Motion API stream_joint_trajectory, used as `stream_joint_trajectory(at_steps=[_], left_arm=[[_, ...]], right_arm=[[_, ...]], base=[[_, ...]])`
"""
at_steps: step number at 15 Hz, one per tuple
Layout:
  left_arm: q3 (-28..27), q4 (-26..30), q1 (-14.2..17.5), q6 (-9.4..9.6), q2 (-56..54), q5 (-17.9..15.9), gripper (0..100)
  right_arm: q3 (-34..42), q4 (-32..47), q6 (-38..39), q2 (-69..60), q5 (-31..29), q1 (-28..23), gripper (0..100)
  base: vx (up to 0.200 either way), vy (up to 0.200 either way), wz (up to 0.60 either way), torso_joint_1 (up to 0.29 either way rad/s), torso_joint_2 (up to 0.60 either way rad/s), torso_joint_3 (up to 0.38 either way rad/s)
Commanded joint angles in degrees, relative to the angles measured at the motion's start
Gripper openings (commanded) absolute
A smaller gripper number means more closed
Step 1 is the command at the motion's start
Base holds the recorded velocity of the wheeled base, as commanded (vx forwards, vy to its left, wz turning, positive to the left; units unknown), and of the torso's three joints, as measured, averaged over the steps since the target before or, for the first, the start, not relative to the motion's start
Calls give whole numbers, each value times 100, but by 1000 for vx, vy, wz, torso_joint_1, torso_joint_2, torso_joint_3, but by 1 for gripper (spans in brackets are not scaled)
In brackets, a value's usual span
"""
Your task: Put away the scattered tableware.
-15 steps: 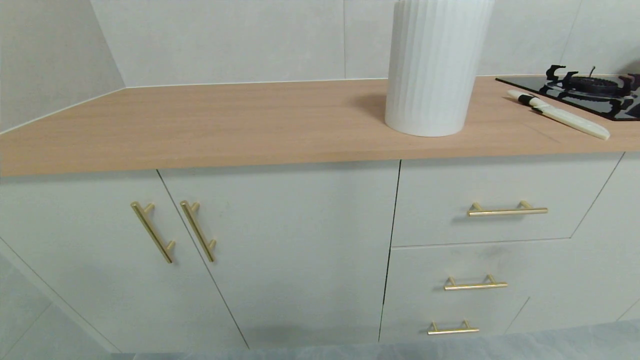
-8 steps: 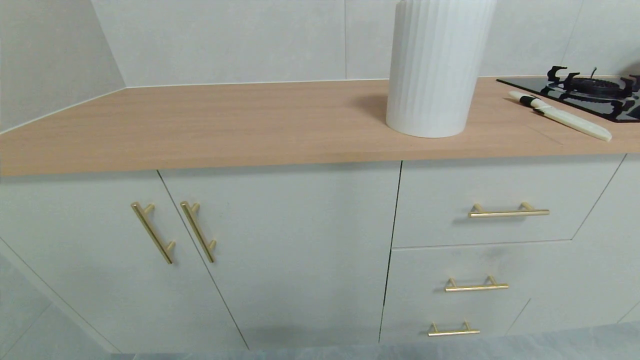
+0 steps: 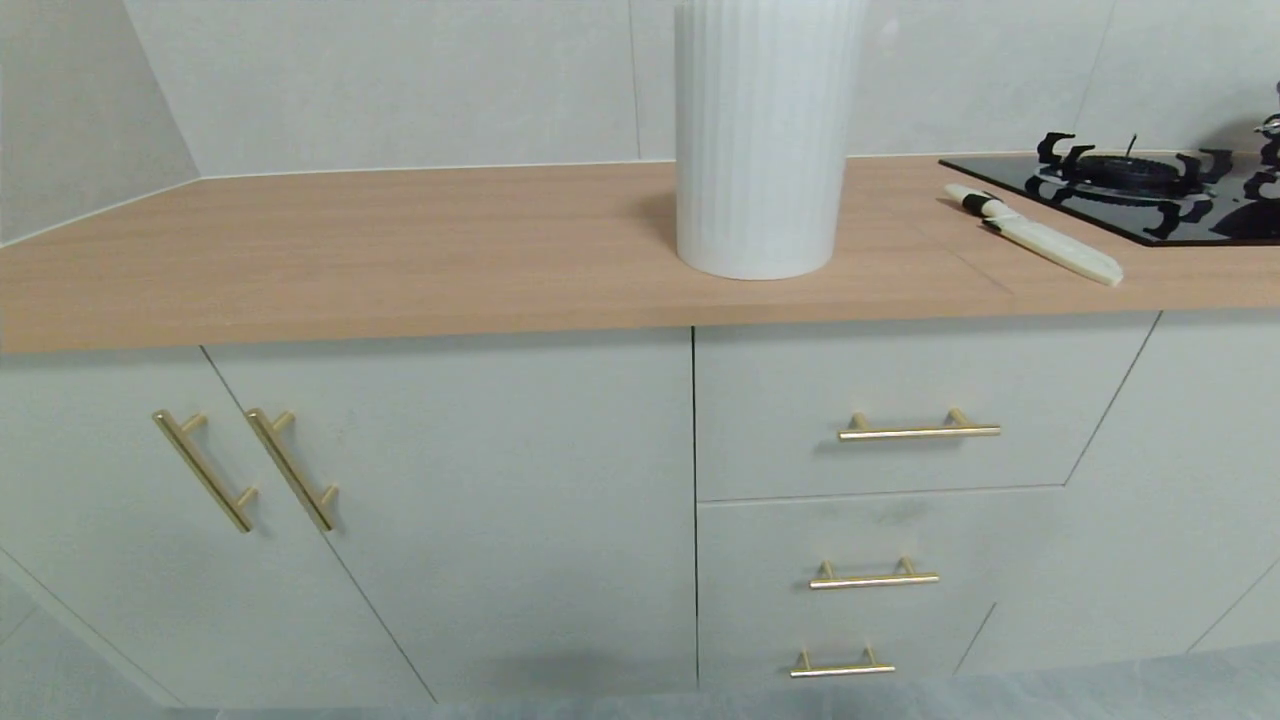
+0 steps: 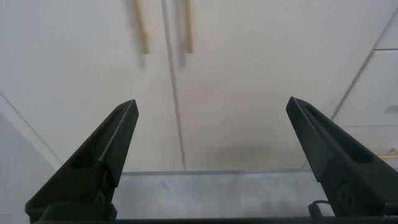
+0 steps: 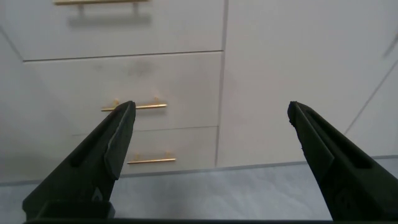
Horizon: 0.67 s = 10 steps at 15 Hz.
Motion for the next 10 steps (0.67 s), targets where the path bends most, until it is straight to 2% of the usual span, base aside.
stream_joint_trajectory(at_steps=[1, 6, 10], left_arm=[[0, 1, 4, -1, 2, 4, 100], [0, 1, 4, -19, 2, 4, 100], [0, 1, 13, -36, 2, 4, 100]], right_arm=[[1, -1, -1, 7, -2, 2, 100], [1, -1, -1, 7, -2, 2, 100], [1, -1, -1, 7, 7, 2, 100]], base=[[0, 0, 0, 0, 0, 0], [0, 0, 0, 0, 0, 0], [200, 0, 0, -7, 4, 0]])
